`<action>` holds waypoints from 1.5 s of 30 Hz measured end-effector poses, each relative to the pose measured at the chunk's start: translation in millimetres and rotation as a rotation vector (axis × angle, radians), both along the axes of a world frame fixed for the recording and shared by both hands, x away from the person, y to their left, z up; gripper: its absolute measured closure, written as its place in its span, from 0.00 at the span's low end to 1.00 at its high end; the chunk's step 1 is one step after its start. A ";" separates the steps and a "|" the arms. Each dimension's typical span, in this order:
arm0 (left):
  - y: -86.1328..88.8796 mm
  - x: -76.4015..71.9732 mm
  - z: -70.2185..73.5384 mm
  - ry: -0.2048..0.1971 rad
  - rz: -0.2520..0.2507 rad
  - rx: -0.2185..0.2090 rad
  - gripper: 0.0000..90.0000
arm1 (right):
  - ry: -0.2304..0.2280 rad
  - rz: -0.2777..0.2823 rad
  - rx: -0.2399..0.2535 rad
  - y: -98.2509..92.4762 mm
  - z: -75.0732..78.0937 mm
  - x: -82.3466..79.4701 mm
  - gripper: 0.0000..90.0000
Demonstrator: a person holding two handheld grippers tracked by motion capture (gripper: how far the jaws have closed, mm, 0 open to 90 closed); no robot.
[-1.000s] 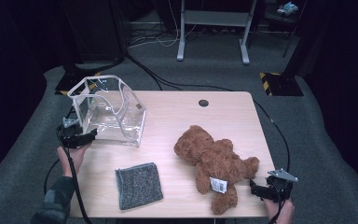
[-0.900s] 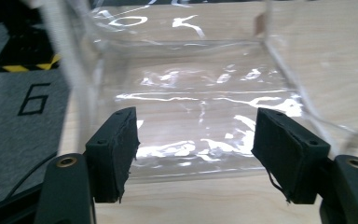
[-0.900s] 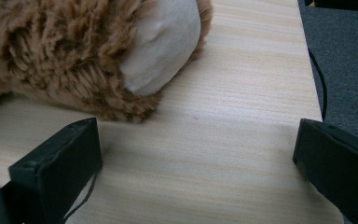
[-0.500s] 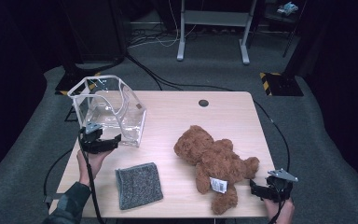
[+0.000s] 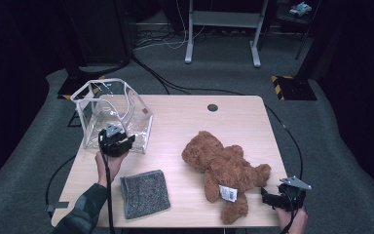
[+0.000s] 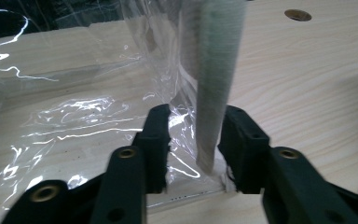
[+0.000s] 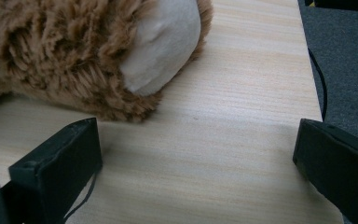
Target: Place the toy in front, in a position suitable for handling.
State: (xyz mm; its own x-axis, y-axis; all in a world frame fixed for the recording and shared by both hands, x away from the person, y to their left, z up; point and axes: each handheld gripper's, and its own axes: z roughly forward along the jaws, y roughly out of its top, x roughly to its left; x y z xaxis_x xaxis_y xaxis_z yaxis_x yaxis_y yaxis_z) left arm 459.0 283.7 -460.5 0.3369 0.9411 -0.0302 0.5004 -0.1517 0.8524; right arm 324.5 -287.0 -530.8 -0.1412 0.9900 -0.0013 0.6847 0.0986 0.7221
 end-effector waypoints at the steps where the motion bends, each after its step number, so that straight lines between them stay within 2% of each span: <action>1: 2.6 3.0 -1.2 0.006 -0.008 -0.006 0.78 | 0.001 -0.001 0.000 0.1 0.1 0.0 0.00; 6: 10.1 11.8 -2.5 0.011 -0.038 -0.011 0.83 | 0.002 -0.001 0.001 0.2 0.1 -0.1 0.00; 9: 13.5 18.7 -4.4 0.000 -0.069 0.010 0.85 | 0.000 0.000 0.000 0.1 0.0 0.0 0.00; 11: 16.2 23.0 -3.6 0.013 -0.080 -0.004 0.85 | 0.000 0.000 0.000 0.0 0.0 0.0 0.00; 15: 19.4 31.5 -1.3 0.027 -0.082 0.020 0.85 | 0.000 -0.001 0.000 0.1 0.0 0.0 0.00; 20: 22.9 39.1 -0.6 0.032 -0.076 0.010 0.85 | 0.000 -0.002 0.001 0.1 0.0 -0.1 0.00; 22: 23.9 41.9 -0.2 0.031 -0.070 0.014 0.85 | 0.001 -0.002 0.000 0.1 0.0 -0.1 0.00; 23: 22.8 43.7 -0.6 0.025 -0.064 0.035 0.85 | 0.000 -0.001 0.000 0.0 0.0 0.0 0.00; 26: 22.3 45.1 -0.5 0.027 -0.061 0.036 0.85 | 0.000 -0.001 0.000 0.0 0.0 0.0 0.00; 27: 23.3 48.5 0.5 0.035 -0.055 0.022 0.85 | 0.000 -0.002 0.001 0.1 0.0 -0.1 0.00; 34: 23.9 57.9 2.1 0.047 -0.042 0.031 0.85 | 0.001 -0.002 0.001 0.0 0.0 0.0 0.00; 40: 24.8 67.1 4.9 0.056 -0.027 0.021 0.85 | 0.002 -0.003 0.001 0.1 0.1 -0.1 0.00; 43: 24.0 74.3 6.4 0.068 -0.028 0.035 0.85 | 0.001 -0.001 0.000 -0.1 0.0 0.0 0.00; 45: 24.1 77.5 7.3 0.072 -0.021 0.027 0.85 | 0.001 -0.001 0.000 -0.1 0.0 0.0 0.00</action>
